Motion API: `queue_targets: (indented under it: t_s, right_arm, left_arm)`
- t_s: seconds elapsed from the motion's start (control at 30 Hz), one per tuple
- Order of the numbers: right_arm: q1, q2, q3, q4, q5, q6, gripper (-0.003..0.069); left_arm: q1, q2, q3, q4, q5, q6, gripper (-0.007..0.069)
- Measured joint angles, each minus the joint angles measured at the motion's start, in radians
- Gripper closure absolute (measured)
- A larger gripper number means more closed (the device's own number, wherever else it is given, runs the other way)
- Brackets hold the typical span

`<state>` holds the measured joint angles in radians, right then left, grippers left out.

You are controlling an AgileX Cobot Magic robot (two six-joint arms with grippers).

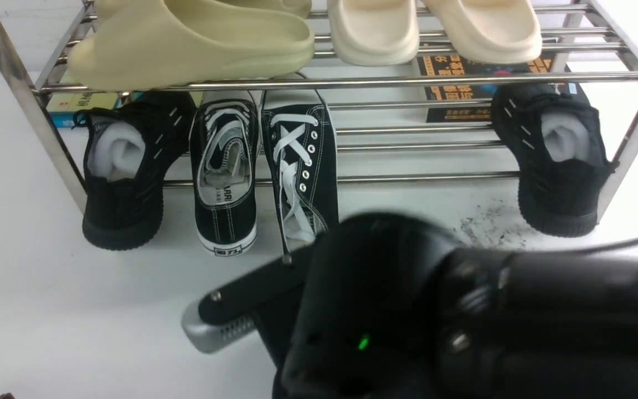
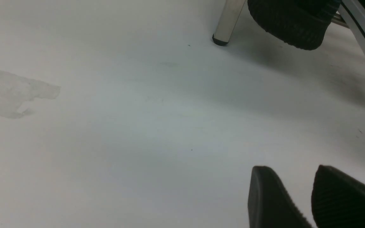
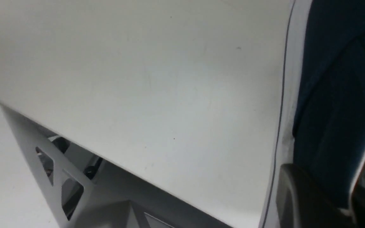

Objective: Take the shoes off the shelf with your hand on the white table.

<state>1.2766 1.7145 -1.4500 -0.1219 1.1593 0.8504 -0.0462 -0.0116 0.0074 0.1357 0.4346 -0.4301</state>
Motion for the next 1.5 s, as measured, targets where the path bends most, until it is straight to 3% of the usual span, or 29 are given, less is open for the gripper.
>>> queue_targets:
  t_s: [0.27,0.6,1.3,1.5]
  right_arm:
    - [0.003,0.044,0.100,-0.183,-0.133,0.246,0.0621]
    - [0.005,0.149,0.115,-0.242,-0.232,0.405,0.0621]
    - [0.005,0.191,0.120,-0.267,-0.322,0.419,0.0610]
    - [0.005,0.192,0.126,-0.272,-0.335,0.419,0.0572]
  left_arm:
    - [0.000,0.000,0.000,0.000,0.000,0.000,0.0383]
    - [0.000,0.000,0.000,0.000,0.000,0.000,0.0383]
    - [0.000,0.000,0.000,0.000,-0.001,0.000,0.0383]
    - [0.000,0.000,0.000,0.000,-0.001,0.000,0.0383]
